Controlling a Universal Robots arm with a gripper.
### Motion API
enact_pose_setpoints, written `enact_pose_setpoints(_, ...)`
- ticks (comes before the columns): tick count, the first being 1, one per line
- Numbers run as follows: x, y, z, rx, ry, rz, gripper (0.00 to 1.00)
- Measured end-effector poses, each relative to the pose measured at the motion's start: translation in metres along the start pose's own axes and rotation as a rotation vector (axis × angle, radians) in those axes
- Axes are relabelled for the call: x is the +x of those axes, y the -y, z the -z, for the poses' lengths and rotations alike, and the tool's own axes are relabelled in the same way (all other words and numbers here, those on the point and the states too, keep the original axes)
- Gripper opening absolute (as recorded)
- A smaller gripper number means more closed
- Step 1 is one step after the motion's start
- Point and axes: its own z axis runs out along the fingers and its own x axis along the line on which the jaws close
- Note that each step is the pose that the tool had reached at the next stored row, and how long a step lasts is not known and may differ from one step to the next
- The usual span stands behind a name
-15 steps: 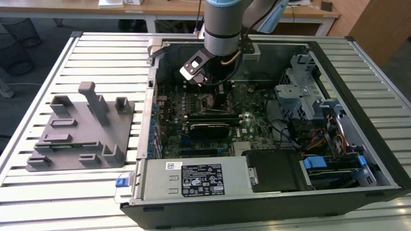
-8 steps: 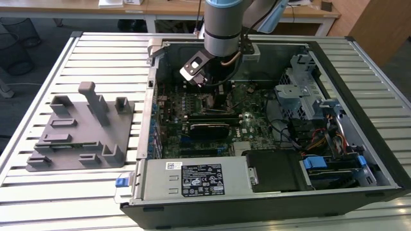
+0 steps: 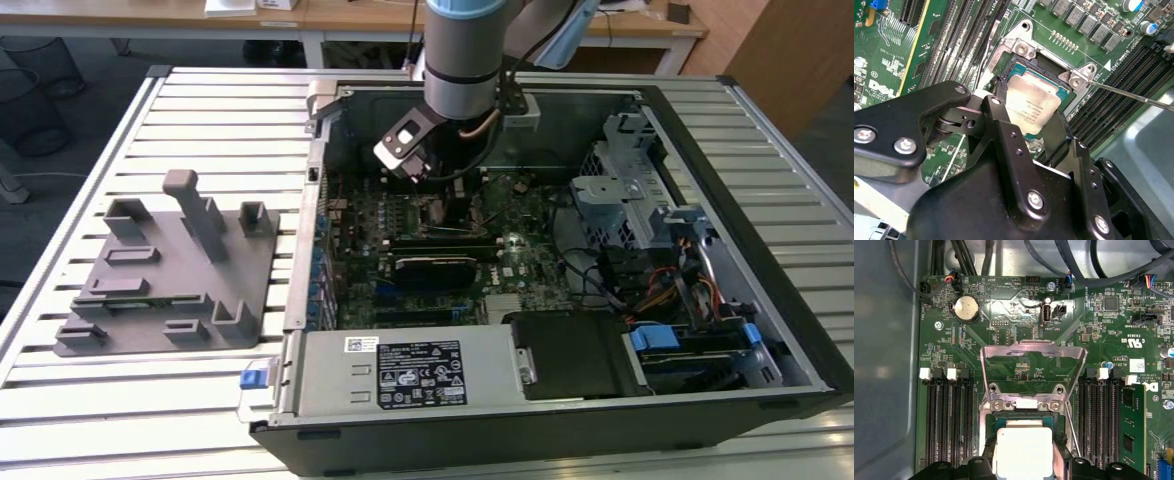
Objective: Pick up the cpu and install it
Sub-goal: 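Place the cpu into insertion slot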
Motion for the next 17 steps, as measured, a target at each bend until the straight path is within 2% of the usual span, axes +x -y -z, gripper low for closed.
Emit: enact_pose_setpoints(17,-0.0001,0.0001,-0.0042,0.0002,0.0003,-0.008,0.53)
